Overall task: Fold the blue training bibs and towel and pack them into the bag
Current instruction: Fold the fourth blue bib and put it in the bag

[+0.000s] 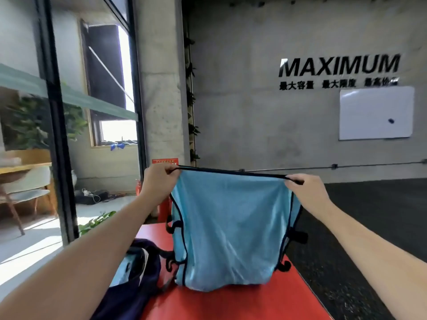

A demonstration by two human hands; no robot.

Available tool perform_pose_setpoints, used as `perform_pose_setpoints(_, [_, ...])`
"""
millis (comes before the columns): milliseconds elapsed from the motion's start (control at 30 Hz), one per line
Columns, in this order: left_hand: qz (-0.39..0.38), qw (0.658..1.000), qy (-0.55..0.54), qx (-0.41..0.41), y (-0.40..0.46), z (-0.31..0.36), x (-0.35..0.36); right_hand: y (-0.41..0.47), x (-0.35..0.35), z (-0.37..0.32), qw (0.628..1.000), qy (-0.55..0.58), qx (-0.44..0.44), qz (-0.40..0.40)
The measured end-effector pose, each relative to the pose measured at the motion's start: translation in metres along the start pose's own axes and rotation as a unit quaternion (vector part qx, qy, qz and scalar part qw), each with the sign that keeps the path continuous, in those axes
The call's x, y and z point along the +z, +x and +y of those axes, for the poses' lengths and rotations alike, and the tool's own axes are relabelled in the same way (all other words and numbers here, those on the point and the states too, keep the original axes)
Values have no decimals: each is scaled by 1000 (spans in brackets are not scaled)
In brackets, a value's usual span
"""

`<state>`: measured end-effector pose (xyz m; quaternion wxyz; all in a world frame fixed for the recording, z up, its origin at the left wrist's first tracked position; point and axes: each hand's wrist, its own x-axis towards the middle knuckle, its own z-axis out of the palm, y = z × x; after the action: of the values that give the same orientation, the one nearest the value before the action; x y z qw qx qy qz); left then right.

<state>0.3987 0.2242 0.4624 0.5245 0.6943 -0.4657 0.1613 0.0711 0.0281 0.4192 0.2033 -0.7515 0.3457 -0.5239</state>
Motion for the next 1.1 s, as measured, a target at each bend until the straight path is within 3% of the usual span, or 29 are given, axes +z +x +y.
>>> perform_pose_setpoints(500, [18, 999, 27, 7, 25, 50, -68, 24, -46, -82, 998, 41, -42, 26])
perform_pose_setpoints(867, [-13, 999, 46, 19, 27, 46, -75, 33, -53, -86, 998, 39, -37, 12])
perform_pose_setpoints(1100, [-61, 998, 16, 19, 34, 22, -74, 44, -47, -71, 998, -15, -46, -39])
